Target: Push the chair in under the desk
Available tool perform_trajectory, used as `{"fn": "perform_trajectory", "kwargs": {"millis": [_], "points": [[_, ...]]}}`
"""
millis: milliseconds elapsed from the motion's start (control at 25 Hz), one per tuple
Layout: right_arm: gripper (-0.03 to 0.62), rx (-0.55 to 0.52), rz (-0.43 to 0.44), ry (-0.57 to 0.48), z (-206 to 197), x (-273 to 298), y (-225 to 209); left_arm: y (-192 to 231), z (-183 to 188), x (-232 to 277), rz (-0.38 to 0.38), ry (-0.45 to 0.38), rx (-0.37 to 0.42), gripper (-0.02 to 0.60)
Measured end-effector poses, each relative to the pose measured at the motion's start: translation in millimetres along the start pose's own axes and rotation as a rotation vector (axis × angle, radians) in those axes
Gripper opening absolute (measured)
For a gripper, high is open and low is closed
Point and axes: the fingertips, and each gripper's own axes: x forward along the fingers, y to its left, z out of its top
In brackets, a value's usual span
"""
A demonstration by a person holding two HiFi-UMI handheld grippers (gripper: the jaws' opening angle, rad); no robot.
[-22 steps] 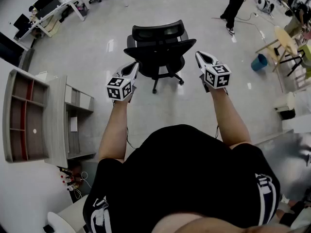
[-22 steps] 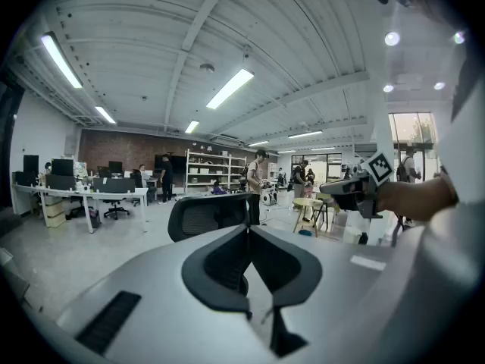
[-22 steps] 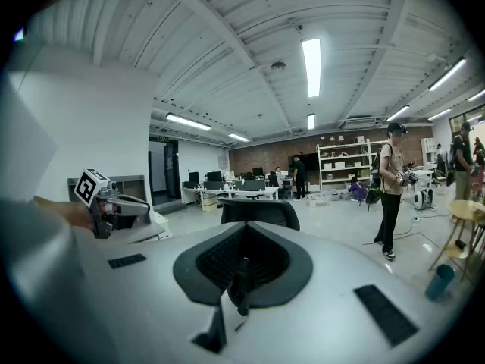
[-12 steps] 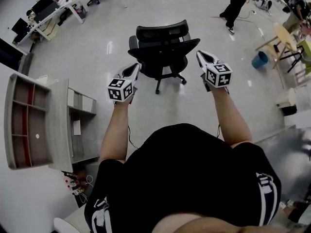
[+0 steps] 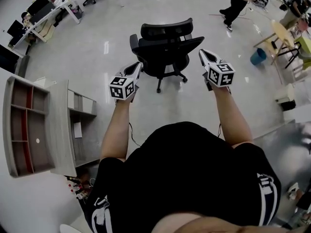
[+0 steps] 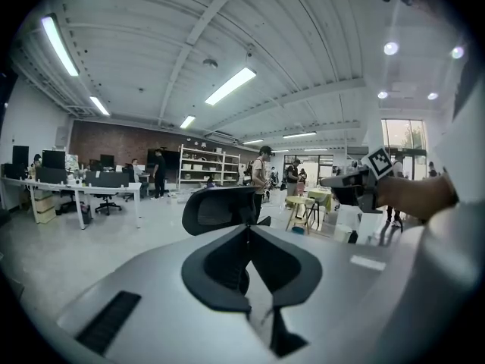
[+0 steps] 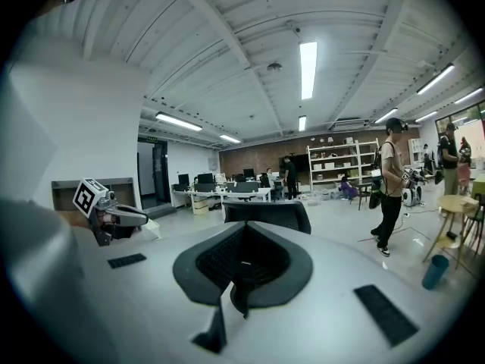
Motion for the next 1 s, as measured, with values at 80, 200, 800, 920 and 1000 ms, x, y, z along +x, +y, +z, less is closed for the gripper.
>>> {"fn": "perform_trajectory", "kwargs": {"millis": [80,200,800,920,1000], "points": [[-0.005,-0.003,-0.007,0.011,-3,3,0,4,-3,1,-0.004,0.003,-0.005,0.020],[-0.005,-0.005,-0.020,0.010,-1,7,-6,8,-4,6,-0.008,0.007,-0.006,0.020],[-0.005,-0.003,0.016,0.001,15,81,-82,48,15,82,0.062,0.027,0.004,0.020],[-0.005,0.002,0.037,0.009,18,101,-108,53,24,108,0.088,0.026,-0.001,0.020],[-0.005,0.004,0.049,0.010,23,113,-128,54,30,127,0.105,0.025,-0.003,0.020]]}}
